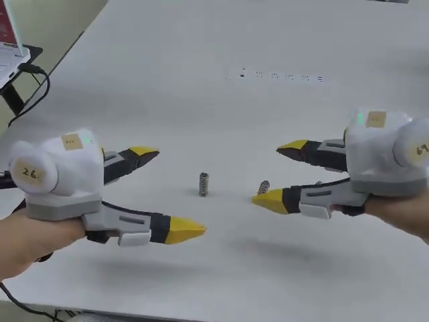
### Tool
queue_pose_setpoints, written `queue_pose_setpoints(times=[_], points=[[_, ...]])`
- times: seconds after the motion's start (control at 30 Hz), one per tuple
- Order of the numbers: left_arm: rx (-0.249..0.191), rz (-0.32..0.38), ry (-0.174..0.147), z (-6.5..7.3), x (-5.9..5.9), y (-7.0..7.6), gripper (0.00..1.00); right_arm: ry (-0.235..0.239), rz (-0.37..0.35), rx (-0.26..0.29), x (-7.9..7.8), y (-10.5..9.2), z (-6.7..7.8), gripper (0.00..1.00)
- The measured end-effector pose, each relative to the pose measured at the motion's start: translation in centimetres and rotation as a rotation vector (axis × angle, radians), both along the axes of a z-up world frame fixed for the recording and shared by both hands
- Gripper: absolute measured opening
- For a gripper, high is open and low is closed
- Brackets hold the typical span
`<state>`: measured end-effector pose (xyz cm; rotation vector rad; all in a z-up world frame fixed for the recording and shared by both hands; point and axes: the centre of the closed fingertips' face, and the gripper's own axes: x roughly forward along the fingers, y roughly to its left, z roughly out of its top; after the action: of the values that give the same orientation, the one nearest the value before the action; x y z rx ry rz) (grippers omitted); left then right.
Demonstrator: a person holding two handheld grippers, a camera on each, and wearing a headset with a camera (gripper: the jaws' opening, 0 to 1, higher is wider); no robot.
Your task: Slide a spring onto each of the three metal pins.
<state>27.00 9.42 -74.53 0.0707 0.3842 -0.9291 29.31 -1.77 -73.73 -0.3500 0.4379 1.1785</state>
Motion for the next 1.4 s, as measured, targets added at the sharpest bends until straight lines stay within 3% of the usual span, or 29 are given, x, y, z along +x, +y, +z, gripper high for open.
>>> queue_pose_setpoints(times=[0.2,0.3,0.4,0.8,1.07,1.23,1.4], points=[[0.013,0.009,-0.003,0.2,-0.1,0.4,0.95,0.001,-0.075,0.035,-0.6,-3.1,0.1,0.74],[0.017,0.017,-0.002,0.2,-0.1,0.5,0.95,0.008,-0.118,0.078,-0.7,-4.3,0.5,0.81],[0.020,0.021,-0.006,0.5,-0.2,0.5,0.96,0.007,-0.137,0.070,-0.8,-5.9,0.1,0.85],[0.029,0.037,0.013,0.5,-1.1,0.8,0.98,0.094,-0.239,0.104,-2.7,-11.8,-1.2,0.96],[0.048,0.088,0.038,-0.2,-1.5,1.6,0.98,0.110,-0.267,0.095,-2.2,-13.3,-1.1,0.99],[0.041,0.114,0.043,0.1,-1.5,1.8,0.98,0.115,-0.252,0.098,-1.8,-13.0,-1.4,0.99],[0.046,0.118,0.074,-0.3,-1.8,1.8,0.98,0.140,-0.253,0.089,-1.8,-12.6,-2.2,0.99]])
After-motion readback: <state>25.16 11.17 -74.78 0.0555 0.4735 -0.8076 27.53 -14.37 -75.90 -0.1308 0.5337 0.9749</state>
